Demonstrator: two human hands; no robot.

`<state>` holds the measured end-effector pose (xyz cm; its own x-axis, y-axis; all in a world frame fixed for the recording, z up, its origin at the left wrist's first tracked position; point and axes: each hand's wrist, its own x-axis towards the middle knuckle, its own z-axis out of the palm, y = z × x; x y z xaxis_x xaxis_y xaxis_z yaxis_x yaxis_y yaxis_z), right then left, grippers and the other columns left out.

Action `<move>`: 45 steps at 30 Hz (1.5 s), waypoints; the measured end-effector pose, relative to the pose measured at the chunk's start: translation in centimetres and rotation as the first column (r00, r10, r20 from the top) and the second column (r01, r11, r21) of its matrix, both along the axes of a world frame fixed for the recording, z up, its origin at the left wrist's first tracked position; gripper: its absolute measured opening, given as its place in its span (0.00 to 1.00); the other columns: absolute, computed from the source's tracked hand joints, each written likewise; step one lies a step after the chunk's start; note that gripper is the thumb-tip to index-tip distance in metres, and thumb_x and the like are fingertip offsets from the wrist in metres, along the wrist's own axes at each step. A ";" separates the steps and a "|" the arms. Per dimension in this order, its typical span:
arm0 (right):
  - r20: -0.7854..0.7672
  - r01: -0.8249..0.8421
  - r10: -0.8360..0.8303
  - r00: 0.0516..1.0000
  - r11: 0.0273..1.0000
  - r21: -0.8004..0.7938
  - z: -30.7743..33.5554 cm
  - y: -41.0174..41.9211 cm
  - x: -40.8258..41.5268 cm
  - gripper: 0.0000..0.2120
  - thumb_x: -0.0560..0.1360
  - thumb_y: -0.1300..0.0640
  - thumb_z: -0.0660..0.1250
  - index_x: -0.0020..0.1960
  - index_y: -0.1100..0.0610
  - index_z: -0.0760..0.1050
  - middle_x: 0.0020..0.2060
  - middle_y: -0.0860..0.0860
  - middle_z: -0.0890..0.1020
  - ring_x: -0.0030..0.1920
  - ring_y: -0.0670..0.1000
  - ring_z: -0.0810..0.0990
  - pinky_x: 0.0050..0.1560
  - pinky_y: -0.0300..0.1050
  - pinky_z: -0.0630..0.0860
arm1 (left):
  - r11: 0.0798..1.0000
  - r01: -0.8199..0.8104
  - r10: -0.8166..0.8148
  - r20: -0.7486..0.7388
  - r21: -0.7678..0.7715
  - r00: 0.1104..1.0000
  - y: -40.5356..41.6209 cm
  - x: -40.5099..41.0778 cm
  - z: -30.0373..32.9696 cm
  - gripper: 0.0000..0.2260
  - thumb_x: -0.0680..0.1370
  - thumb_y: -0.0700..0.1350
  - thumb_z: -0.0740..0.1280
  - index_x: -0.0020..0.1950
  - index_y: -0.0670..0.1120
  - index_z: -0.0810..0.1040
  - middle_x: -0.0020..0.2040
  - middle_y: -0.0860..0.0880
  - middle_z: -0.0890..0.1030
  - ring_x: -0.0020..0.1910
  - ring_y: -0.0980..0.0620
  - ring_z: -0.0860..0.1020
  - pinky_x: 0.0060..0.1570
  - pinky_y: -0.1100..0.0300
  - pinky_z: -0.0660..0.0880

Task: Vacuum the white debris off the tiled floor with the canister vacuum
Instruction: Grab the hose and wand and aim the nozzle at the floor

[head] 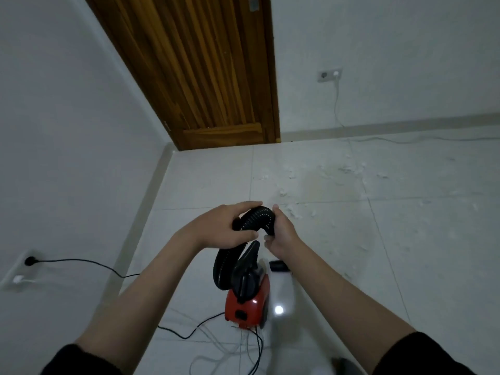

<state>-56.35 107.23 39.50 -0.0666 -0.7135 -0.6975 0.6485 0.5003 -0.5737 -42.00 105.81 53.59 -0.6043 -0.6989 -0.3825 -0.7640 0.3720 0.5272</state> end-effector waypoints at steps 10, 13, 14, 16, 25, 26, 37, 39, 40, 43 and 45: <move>0.040 0.137 -0.144 0.989 0.981 0.138 -6.3 7.0 8.5 0.04 0.75 0.65 0.65 0.49 0.63 0.76 0.42 0.59 0.80 0.44 0.57 0.80 0.46 0.50 0.79 | 0.976 0.198 -0.212 0.182 0.090 0.960 6.5 7.8 -6.6 0.23 0.82 0.60 0.55 0.77 0.65 0.55 0.43 0.52 0.79 0.40 0.54 0.77 0.44 0.60 0.73; 0.039 0.128 -0.137 0.990 0.977 0.173 -8.1 8.0 9.7 0.12 0.75 0.66 0.66 0.58 0.65 0.76 0.47 0.61 0.81 0.48 0.60 0.81 0.47 0.53 0.81 | 0.982 0.144 -0.162 0.163 0.120 0.973 7.7 9.6 -9.1 0.26 0.81 0.61 0.57 0.78 0.63 0.55 0.43 0.52 0.80 0.41 0.54 0.77 0.45 0.59 0.72; 0.034 0.124 -0.133 0.991 0.974 0.190 -8.7 8.3 9.9 0.14 0.75 0.65 0.66 0.60 0.65 0.75 0.50 0.62 0.81 0.48 0.60 0.82 0.43 0.52 0.82 | 0.983 0.121 -0.142 0.150 0.140 0.979 8.0 10.2 -9.8 0.26 0.80 0.61 0.58 0.78 0.64 0.56 0.43 0.54 0.79 0.42 0.55 0.77 0.45 0.60 0.72; 0.029 0.115 -0.124 0.992 0.970 0.213 -9.7 8.7 10.2 0.16 0.75 0.64 0.67 0.63 0.65 0.73 0.53 0.62 0.81 0.48 0.60 0.83 0.38 0.49 0.81 | 0.978 0.084 -0.106 0.111 0.190 0.988 8.6 11.0 -11.0 0.25 0.80 0.60 0.60 0.76 0.65 0.58 0.46 0.56 0.80 0.43 0.56 0.78 0.46 0.61 0.72; -0.063 0.091 -0.080 0.995 0.975 0.201 -11.9 9.7 11.3 0.14 0.77 0.64 0.65 0.62 0.63 0.72 0.43 0.59 0.79 0.39 0.56 0.82 0.33 0.43 0.79 | 0.822 -0.270 0.393 -0.157 0.502 0.906 11.7 10.7 -13.8 0.13 0.80 0.54 0.64 0.65 0.56 0.73 0.46 0.48 0.84 0.39 0.50 0.84 0.47 0.45 0.82; -0.071 0.080 -0.067 0.995 0.978 0.193 -12.0 9.8 11.2 0.16 0.78 0.63 0.64 0.65 0.65 0.71 0.44 0.59 0.79 0.38 0.55 0.83 0.32 0.43 0.79 | 0.769 -0.309 0.458 -0.144 0.560 0.877 12.0 10.3 -13.8 0.15 0.81 0.53 0.64 0.67 0.56 0.72 0.47 0.45 0.84 0.39 0.47 0.84 0.44 0.45 0.83; -0.043 -0.128 0.136 0.990 0.981 0.144 -13.1 12.4 9.1 0.04 0.84 0.59 0.57 0.57 0.54 0.69 0.42 0.52 0.78 0.41 0.51 0.79 0.40 0.49 0.78 | 0.600 -0.340 0.530 -0.041 0.724 0.847 14.8 8.3 -15.7 0.23 0.83 0.43 0.57 0.78 0.55 0.59 0.42 0.39 0.81 0.33 0.48 0.82 0.41 0.49 0.82; -0.061 -0.188 0.199 0.978 0.970 0.152 -14.2 13.0 8.9 0.09 0.83 0.56 0.60 0.63 0.53 0.68 0.47 0.53 0.79 0.47 0.55 0.80 0.50 0.57 0.79 | 0.584 -0.349 0.527 -0.016 0.733 0.850 15.3 8.2 -16.1 0.24 0.82 0.43 0.56 0.78 0.57 0.59 0.41 0.38 0.81 0.34 0.46 0.82 0.43 0.48 0.82; -0.064 -0.209 0.221 0.973 0.965 0.158 -14.5 13.3 8.8 0.12 0.82 0.54 0.61 0.66 0.52 0.68 0.49 0.53 0.79 0.49 0.56 0.80 0.53 0.59 0.79 | 0.571 -0.353 0.529 -0.004 0.741 0.849 15.6 8.2 -16.3 0.24 0.82 0.43 0.56 0.77 0.57 0.59 0.41 0.39 0.81 0.33 0.46 0.82 0.41 0.50 0.82; -0.038 -0.251 0.262 0.964 0.951 0.182 -14.9 14.5 8.5 0.21 0.80 0.54 0.66 0.71 0.49 0.64 0.49 0.52 0.79 0.47 0.54 0.81 0.46 0.54 0.79 | 0.622 -0.337 0.484 -0.009 0.707 0.875 16.6 8.3 -16.8 0.21 0.84 0.46 0.57 0.77 0.56 0.61 0.47 0.53 0.77 0.30 0.65 0.79 0.33 0.71 0.76; 0.017 -0.267 0.269 0.963 0.947 0.181 -15.5 15.2 8.4 0.32 0.77 0.55 0.70 0.76 0.45 0.59 0.53 0.53 0.80 0.49 0.56 0.82 0.47 0.55 0.80 | 0.673 -0.318 0.435 -0.010 0.668 0.901 17.2 8.5 -17.4 0.23 0.83 0.51 0.60 0.78 0.56 0.59 0.61 0.56 0.75 0.42 0.72 0.78 0.42 0.76 0.72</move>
<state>-47.99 122.41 24.01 0.1039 -0.5688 -0.8159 0.4723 0.7501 -0.4628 -33.52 123.01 36.23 -0.4359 -0.5038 -0.7458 -0.6495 -0.3975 0.6482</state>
